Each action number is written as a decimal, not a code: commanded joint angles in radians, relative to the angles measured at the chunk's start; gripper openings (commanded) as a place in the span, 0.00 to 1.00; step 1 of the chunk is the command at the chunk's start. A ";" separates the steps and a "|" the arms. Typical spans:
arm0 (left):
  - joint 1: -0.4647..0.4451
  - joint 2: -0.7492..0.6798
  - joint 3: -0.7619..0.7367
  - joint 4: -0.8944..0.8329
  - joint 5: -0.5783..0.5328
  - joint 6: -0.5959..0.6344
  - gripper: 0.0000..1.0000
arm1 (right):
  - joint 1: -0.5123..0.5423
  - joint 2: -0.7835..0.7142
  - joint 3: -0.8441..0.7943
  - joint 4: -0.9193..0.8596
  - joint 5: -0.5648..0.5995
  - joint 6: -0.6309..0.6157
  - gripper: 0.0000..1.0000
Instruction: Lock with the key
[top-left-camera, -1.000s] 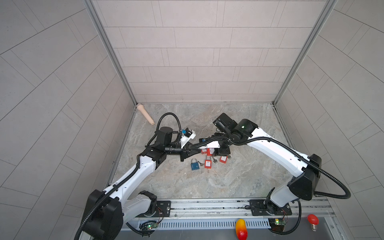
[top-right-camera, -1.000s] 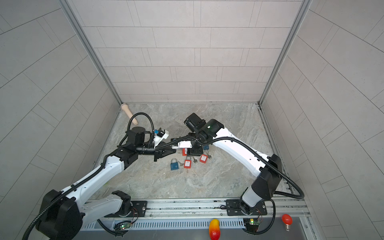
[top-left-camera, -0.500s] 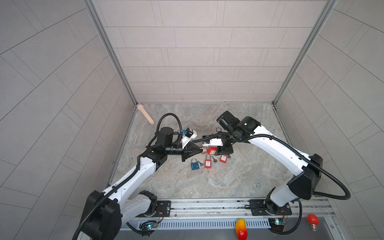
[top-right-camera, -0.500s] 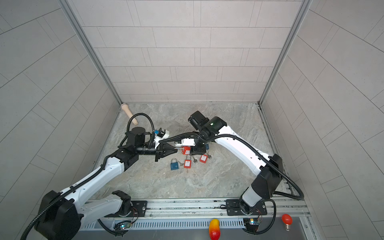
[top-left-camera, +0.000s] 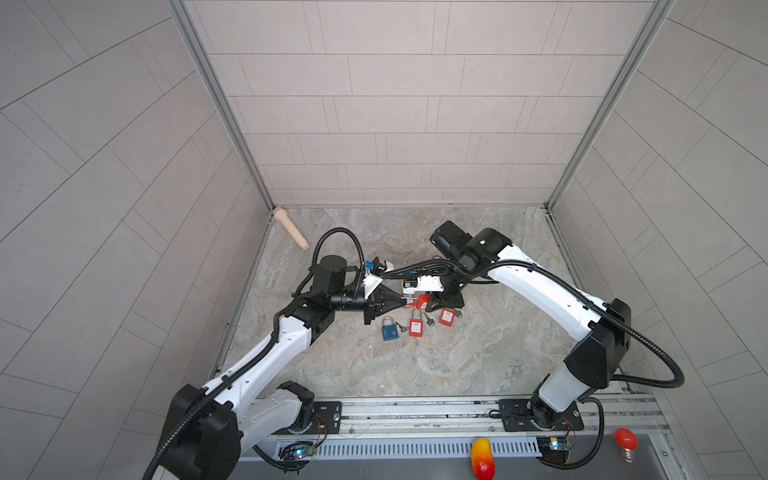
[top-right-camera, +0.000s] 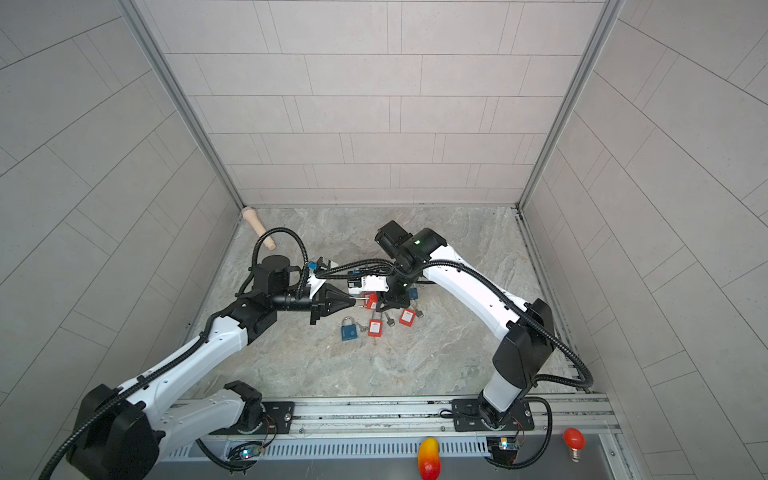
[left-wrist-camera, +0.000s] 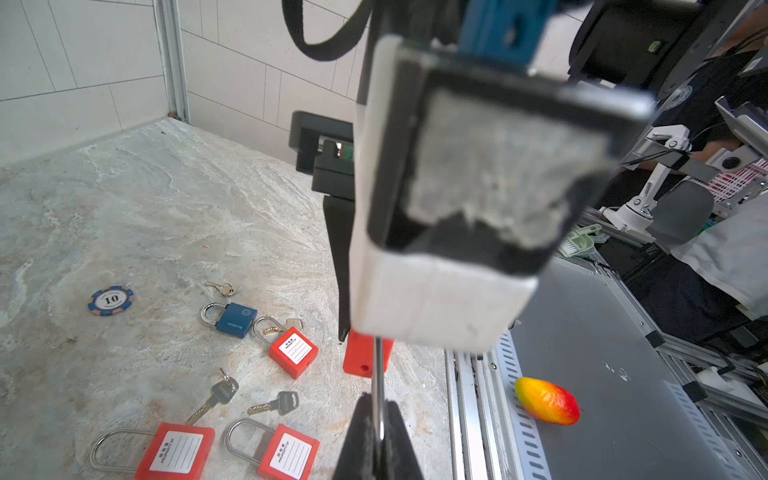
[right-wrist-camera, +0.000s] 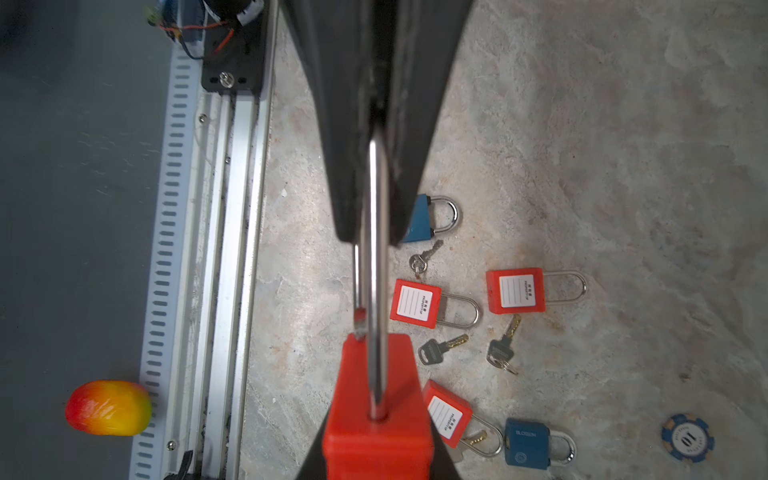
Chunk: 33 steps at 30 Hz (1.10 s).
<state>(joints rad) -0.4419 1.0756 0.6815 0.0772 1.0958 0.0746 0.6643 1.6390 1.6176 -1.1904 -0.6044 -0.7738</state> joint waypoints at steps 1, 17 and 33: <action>-0.015 -0.021 -0.019 0.047 0.023 0.008 0.00 | -0.025 -0.002 0.024 -0.025 -0.212 -0.048 0.05; -0.134 0.029 -0.045 0.248 -0.117 0.017 0.00 | -0.017 0.022 0.081 0.040 -0.245 -0.061 0.00; -0.143 0.072 -0.081 0.450 -0.102 -0.091 0.00 | -0.056 -0.011 0.135 0.004 -0.006 -0.015 0.47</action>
<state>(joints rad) -0.5701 1.1511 0.6067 0.4263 0.9512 0.0139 0.6220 1.6611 1.6962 -1.2228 -0.6369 -0.7929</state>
